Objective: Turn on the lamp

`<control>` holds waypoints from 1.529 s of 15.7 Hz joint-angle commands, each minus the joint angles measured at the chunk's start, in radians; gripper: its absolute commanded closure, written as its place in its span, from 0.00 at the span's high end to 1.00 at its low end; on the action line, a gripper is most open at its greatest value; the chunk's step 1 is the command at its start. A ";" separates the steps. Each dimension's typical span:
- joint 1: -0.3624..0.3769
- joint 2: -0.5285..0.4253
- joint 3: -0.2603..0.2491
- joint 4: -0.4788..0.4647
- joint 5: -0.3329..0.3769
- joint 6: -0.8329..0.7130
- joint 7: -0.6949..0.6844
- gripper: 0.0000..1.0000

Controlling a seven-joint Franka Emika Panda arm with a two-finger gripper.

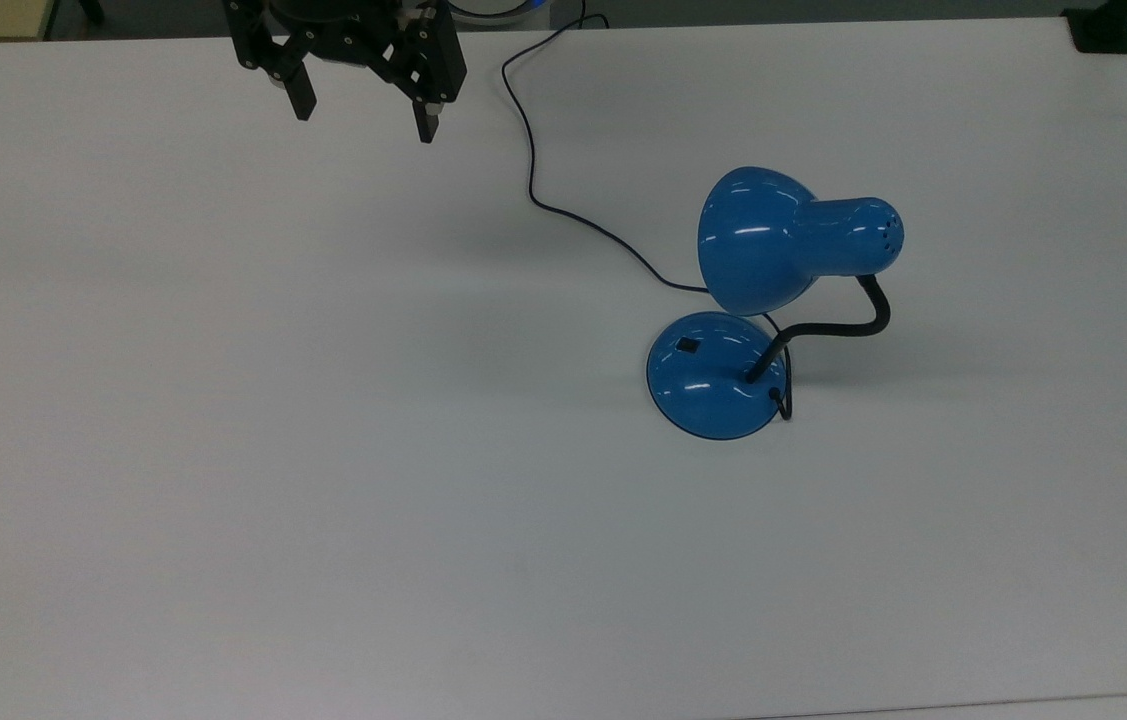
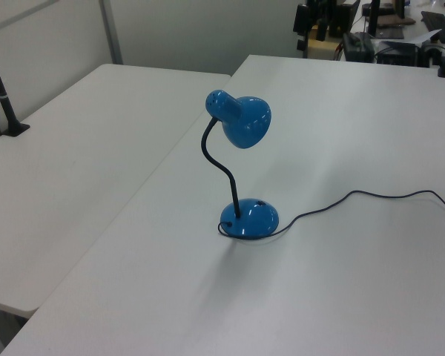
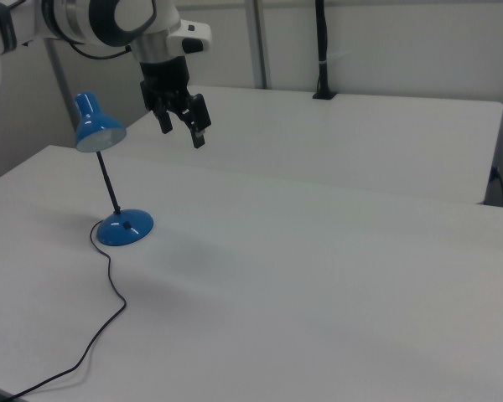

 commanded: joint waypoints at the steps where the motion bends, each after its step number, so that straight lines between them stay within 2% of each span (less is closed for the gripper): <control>1: 0.015 -0.150 -0.001 -0.150 0.010 -0.082 -0.050 1.00; 3: 0.029 -0.183 -0.001 -0.194 0.012 -0.095 -0.050 1.00; 5: 0.063 -0.168 -0.003 -0.191 0.009 -0.100 -0.038 1.00; 12: 0.066 -0.125 0.003 -0.171 -0.005 -0.083 -0.041 1.00; 24: 0.064 -0.125 0.008 -0.162 -0.005 -0.089 -0.055 1.00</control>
